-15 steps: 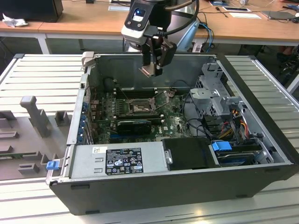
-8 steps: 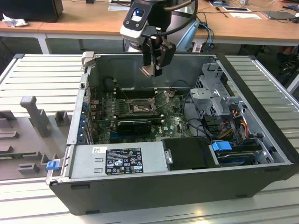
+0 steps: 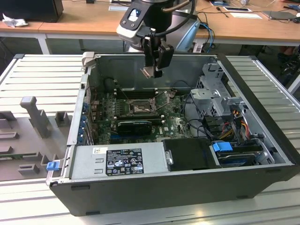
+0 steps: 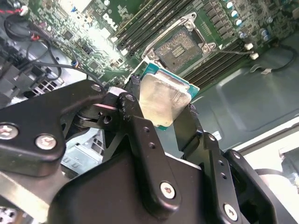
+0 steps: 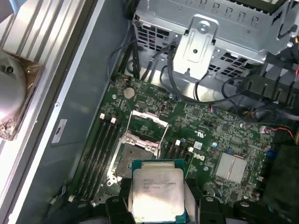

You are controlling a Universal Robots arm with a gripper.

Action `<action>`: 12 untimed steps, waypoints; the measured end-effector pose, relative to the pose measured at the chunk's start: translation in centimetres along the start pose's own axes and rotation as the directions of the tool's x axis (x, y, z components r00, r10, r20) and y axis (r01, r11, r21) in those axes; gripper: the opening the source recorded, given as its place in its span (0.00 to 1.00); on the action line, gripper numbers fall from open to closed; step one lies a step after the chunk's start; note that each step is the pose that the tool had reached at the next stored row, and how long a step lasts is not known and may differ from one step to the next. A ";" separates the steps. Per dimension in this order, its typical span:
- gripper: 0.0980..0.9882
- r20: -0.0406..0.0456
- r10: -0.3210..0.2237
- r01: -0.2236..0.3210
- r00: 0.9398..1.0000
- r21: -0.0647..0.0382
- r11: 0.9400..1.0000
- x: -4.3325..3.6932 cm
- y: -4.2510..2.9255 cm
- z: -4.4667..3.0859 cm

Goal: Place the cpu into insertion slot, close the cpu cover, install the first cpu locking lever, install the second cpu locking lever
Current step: 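Place the cpu into insertion slot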

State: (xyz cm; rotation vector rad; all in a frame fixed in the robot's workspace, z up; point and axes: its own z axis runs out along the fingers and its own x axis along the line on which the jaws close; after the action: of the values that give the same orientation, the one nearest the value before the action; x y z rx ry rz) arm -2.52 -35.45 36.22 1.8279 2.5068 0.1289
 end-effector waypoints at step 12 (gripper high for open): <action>0.48 0.007 0.075 -0.075 0.997 -0.002 0.997 -0.03 -0.07 1.04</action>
State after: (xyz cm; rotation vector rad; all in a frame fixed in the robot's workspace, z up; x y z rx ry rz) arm -2.50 -35.45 35.17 1.9197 2.4333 0.1262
